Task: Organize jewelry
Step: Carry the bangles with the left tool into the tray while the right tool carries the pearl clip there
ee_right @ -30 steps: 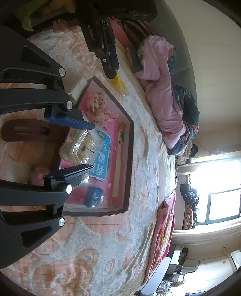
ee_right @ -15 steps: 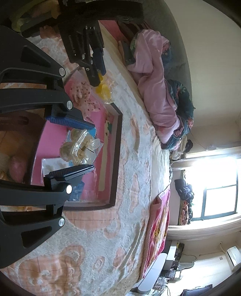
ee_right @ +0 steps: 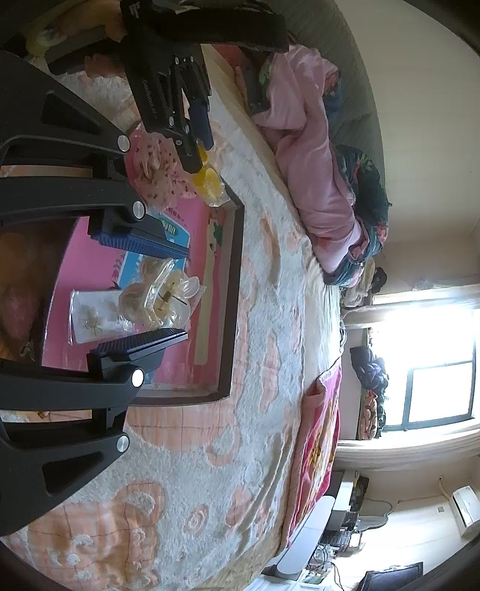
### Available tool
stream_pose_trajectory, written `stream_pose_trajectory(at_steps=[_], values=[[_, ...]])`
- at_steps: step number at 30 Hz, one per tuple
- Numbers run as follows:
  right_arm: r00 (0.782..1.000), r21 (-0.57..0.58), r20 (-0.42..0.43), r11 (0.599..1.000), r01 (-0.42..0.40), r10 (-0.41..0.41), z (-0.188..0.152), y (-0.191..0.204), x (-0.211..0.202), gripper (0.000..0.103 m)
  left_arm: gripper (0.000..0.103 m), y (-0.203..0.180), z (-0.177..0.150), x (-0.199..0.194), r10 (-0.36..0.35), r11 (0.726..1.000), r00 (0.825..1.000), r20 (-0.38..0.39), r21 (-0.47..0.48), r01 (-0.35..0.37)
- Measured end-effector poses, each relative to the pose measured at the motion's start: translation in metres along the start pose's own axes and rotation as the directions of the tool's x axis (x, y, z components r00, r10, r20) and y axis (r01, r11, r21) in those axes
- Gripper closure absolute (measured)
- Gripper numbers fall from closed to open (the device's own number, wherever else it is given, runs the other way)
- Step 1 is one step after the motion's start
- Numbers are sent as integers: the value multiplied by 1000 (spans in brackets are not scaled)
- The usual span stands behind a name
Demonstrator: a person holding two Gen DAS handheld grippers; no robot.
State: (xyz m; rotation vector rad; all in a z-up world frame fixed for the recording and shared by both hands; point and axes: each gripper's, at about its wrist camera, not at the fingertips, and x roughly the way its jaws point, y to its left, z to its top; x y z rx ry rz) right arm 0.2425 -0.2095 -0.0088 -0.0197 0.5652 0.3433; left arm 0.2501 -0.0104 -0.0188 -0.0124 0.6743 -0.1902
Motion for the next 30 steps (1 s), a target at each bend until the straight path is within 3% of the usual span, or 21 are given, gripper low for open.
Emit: stream_pose_trajectory(at_steps=[18, 30], values=[[999, -24, -28, 1000, 17, -18, 2, -2, 22, 66, 65, 15, 2, 34, 26, 999, 998, -54, -20, -27], [994, -74, -98, 996, -55, 47, -11, 23, 40, 66, 65, 28, -5, 47, 34, 998, 995, -95, -56, -39]])
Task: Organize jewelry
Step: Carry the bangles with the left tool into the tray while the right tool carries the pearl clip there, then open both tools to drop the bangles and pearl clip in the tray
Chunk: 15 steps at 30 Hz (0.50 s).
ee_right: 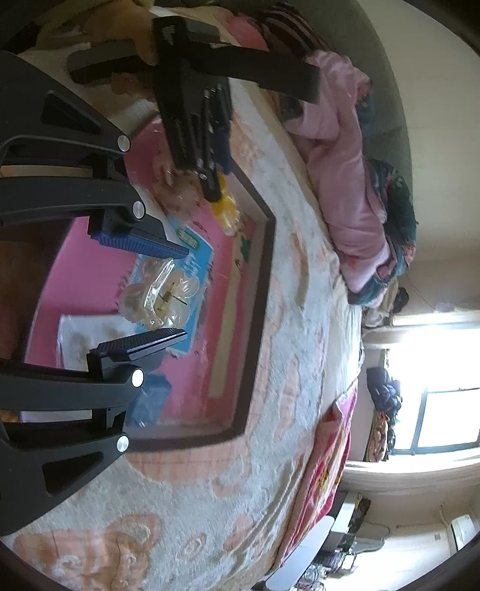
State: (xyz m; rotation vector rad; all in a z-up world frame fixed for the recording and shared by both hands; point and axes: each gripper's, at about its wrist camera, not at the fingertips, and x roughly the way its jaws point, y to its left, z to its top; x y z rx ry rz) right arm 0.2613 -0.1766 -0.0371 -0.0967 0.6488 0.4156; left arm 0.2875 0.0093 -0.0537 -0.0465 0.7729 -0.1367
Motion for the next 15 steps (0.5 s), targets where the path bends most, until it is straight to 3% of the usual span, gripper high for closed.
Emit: stream_pose_trajectory(at_steps=[15], values=[[995, -13, -91, 999, -35, 34, -21, 13, 9, 66, 64, 0, 0, 0, -1, 1000, 1000, -1, 0, 1]])
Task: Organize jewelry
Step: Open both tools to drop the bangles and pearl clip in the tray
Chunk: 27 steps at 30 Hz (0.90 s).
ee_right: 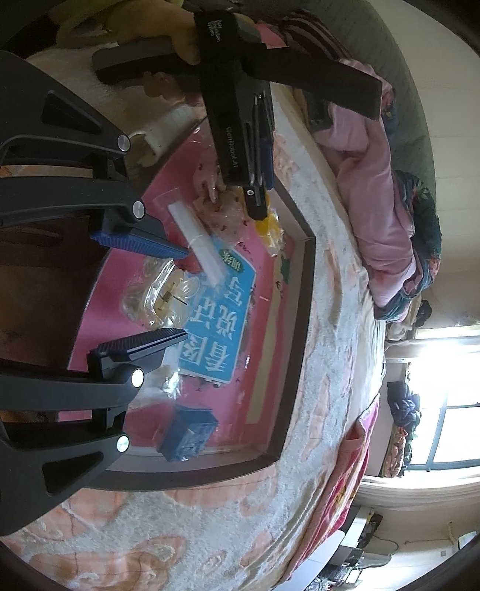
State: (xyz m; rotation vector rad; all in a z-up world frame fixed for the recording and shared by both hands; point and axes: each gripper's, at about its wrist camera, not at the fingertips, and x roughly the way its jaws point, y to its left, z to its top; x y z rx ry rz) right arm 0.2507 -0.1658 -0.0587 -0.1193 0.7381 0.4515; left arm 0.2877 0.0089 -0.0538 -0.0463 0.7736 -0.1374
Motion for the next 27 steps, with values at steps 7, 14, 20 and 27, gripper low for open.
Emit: stream_pose_trajectory(at_steps=[7, 14, 20, 27], values=[[1000, 12, -14, 1000, -7, 8, -5, 0, 0, 65, 64, 0, 0, 0, 0, 1000, 1000, 0, -1, 0], [1000, 31, -18, 1000, -6, 7, -6, -3, -1, 55, 63, 0, 0, 0, 0, 1000, 1000, -2, 3, 0], [1000, 54, 18, 999, -3, 2, -5, -8, -11, 46, 60, 0, -4, -2, 1, 1000, 1000, -4, -1, -1], [998, 107, 59, 994, 18, -24, -7, -21, -28, 30, 47, 0, -8, -11, -5, 1000, 1000, 4, -25, 5]])
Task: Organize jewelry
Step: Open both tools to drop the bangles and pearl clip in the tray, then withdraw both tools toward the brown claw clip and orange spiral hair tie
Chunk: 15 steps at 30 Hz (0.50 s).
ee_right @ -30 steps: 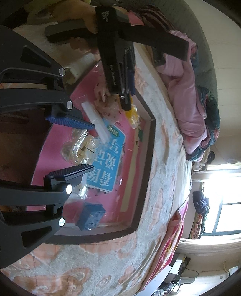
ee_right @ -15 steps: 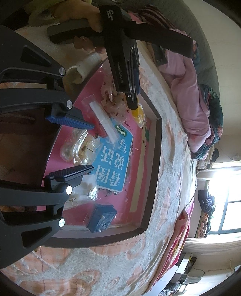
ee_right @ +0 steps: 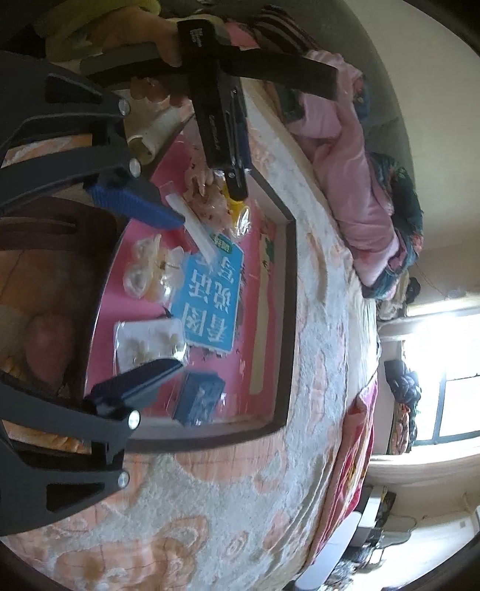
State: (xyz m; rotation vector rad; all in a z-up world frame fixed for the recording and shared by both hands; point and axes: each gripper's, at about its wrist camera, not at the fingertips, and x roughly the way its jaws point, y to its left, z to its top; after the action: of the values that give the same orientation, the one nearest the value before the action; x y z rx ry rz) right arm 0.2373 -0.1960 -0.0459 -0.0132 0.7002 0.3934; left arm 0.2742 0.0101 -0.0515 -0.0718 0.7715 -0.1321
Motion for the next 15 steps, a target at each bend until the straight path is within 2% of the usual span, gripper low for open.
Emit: stream_pose_trajectory(at_steps=[5, 7, 11, 15], values=[[997, -13, 38, 998, 67, -66, 0, -5, -12, 26, 37, -1, 2, -11, -2, 1000, 1000, 17, -6, 3], [995, -7, 57, 996, 86, -86, -1, -8, -18, 19, 31, -1, 2, -18, 0, 1000, 1000, 30, -5, 0], [990, 1, 81, 994, 114, -113, -1, -13, -27, 18, 20, -3, 2, -32, -11, 1000, 998, 60, -10, 11], [986, 7, 103, 991, 132, -132, -1, -16, -36, 16, 15, -4, 3, -45, -19, 1000, 996, 89, -10, 20]])
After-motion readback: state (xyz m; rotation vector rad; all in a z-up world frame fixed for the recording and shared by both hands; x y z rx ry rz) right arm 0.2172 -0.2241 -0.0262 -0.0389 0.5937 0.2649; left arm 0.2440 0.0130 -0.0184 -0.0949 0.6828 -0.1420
